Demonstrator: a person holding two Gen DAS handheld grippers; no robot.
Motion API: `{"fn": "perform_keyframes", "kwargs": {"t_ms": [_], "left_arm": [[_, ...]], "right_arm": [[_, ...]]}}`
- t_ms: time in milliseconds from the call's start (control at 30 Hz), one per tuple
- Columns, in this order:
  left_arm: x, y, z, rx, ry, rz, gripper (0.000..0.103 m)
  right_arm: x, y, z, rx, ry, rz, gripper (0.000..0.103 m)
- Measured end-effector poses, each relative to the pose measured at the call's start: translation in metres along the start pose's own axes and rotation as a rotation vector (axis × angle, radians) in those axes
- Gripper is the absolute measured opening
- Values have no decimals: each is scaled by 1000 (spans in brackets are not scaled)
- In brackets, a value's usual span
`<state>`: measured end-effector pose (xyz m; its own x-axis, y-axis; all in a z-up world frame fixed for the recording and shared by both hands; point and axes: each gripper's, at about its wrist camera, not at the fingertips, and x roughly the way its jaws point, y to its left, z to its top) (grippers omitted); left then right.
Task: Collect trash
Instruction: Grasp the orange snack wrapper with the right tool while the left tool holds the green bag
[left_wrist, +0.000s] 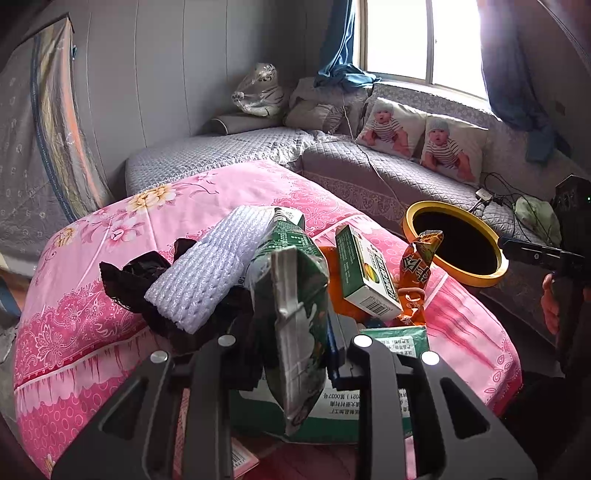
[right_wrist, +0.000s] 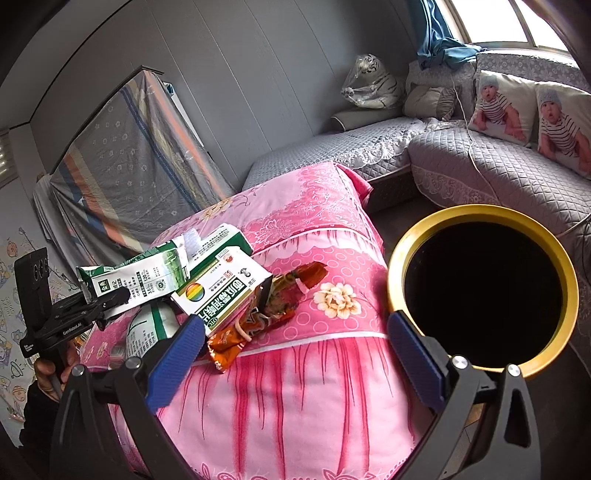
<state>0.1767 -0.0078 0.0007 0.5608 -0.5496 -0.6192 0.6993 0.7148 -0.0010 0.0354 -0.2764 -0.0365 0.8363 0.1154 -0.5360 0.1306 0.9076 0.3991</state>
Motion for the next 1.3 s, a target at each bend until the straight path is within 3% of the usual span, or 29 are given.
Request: {"fn": "perform_keyframes", "kwargs": {"t_ms": [167, 467, 600, 867, 1133, 1300], "left_arm": [[-8, 0, -2, -1, -40, 4, 24], [-56, 18, -2, -105, -183, 29, 23], [-87, 28, -9, -142, -240, 94, 23], [-133, 44, -42, -214, -283, 256, 24], [-151, 47, -67, -277, -317, 273, 24], [-151, 48, -71, -291, -320, 264, 24]], "right_arm": [[2, 7, 0, -16, 9, 0, 96], [8, 4, 6, -24, 50, -33, 96], [19, -1, 11, -18, 153, 56, 96], [32, -3, 21, 13, 223, 165, 96], [55, -21, 47, 181, 231, 284, 96], [80, -30, 51, 242, 277, 251, 86]]}}
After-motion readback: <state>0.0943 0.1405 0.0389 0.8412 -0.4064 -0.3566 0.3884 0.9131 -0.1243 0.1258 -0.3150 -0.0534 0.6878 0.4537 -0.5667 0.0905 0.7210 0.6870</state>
